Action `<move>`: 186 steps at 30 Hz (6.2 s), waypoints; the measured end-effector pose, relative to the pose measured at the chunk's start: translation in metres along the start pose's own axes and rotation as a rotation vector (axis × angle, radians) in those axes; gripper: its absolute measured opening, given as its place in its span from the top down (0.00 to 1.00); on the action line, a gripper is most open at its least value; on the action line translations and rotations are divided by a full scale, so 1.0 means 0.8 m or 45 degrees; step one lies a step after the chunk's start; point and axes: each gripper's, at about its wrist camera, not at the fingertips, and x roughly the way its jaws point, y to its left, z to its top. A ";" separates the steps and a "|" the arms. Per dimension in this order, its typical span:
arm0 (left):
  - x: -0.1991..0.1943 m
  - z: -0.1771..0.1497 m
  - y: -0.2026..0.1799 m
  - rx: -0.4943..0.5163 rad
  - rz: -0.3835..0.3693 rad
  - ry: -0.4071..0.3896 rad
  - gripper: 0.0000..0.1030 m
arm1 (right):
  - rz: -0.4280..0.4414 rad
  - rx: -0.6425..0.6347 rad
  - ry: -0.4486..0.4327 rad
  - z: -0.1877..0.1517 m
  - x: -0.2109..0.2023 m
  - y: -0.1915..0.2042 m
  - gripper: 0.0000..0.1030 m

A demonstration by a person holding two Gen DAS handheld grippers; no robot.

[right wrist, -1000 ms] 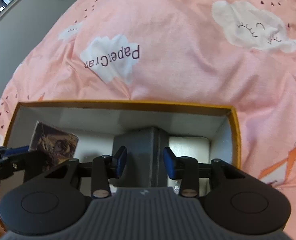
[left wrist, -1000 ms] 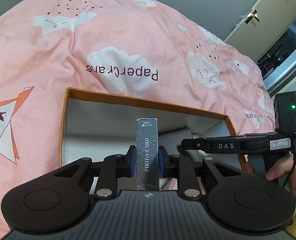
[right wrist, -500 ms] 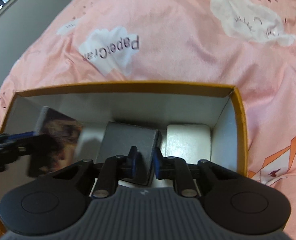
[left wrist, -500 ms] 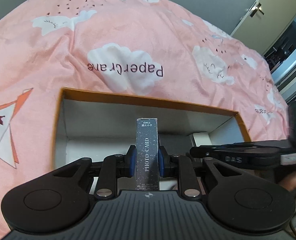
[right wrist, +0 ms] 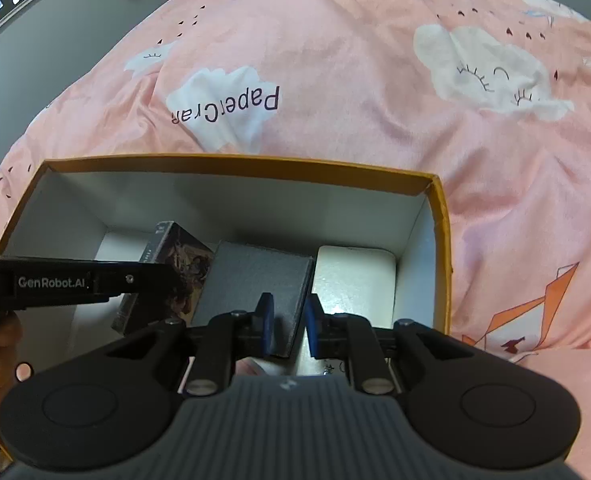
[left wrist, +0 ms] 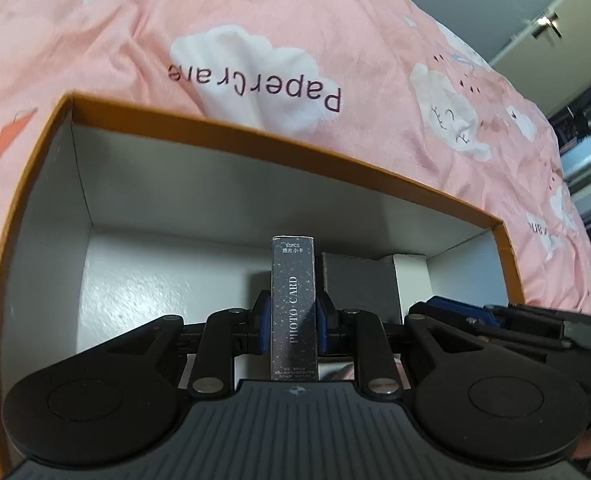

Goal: Organize objects
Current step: 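Lower the photo card box into the orange box and open the left tool, then withdraw both tools from the orange box to the plush toys, then grasp the blue-hat bear keychain with the right tool, then grasp the white panda plush with the left tool while the right tool holds the bear, then lift the panda plush and bear keychain over the orange box with both tools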

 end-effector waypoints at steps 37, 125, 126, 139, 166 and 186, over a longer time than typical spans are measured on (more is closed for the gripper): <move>0.019 0.005 0.001 0.138 0.178 0.180 0.76 | -0.038 -0.151 -0.002 -0.016 0.001 0.018 0.75; -0.130 -0.284 -0.006 0.855 0.143 -0.485 0.29 | 0.113 0.184 -0.304 -0.277 -0.080 0.108 0.59; -0.130 -0.284 -0.006 0.858 0.145 -0.483 0.29 | 0.100 0.175 -0.319 -0.279 -0.086 0.109 0.60; -0.111 -0.293 -0.020 0.960 0.257 -0.434 0.32 | 0.026 0.228 -0.317 -0.293 -0.107 0.096 0.60; -0.133 -0.227 0.015 0.221 -0.210 0.088 0.35 | -0.020 -0.063 -0.106 -0.276 -0.152 0.086 0.59; -0.096 -0.229 0.039 0.137 -0.200 0.098 0.39 | 0.234 0.424 -0.148 -0.284 -0.101 0.034 0.58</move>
